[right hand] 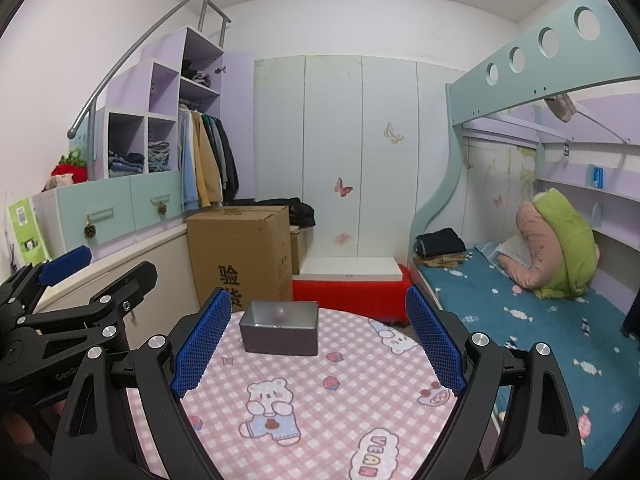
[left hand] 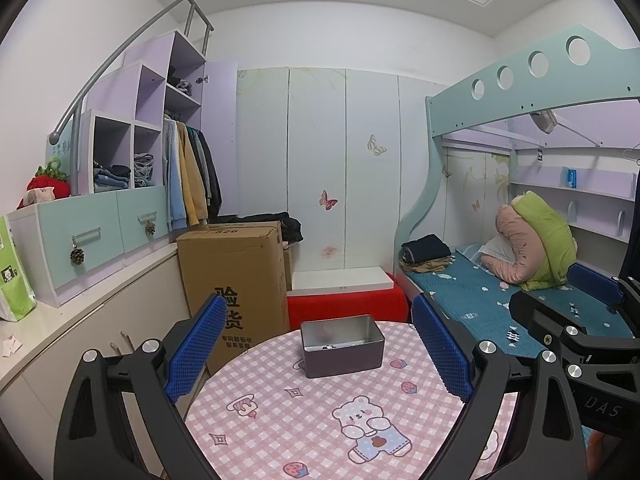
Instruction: Organize jewelry
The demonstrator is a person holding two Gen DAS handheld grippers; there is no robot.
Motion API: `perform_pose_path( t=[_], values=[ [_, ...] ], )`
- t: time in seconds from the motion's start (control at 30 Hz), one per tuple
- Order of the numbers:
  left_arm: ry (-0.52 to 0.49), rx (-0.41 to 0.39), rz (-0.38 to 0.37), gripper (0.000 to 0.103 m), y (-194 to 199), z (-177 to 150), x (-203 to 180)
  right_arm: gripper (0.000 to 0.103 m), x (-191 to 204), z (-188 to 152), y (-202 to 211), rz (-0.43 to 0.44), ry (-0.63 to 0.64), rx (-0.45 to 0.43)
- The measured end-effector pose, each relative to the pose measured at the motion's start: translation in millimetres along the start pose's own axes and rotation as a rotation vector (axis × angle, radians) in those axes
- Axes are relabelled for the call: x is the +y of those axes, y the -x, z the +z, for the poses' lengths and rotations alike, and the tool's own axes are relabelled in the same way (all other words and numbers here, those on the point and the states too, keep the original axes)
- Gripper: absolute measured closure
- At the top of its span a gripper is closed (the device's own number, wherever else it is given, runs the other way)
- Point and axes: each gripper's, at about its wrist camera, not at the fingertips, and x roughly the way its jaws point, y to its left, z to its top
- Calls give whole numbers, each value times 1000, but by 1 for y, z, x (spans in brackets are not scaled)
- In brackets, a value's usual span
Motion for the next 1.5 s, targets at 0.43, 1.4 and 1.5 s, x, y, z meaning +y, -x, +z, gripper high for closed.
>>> perform_pose_path(
  t=[0.43,1.4,1.5],
  values=[
    [-3,-1,2,12,-1,0,0,17,-1,-2,0,4,-4,3],
    [-6,-3,-2,12,-2,-1,2,17,0,-3,-1,3,-7,4],
    [-7,-3,0,12,-2,0,2,17,2,-5,-1,6,-7,8]
  ],
)
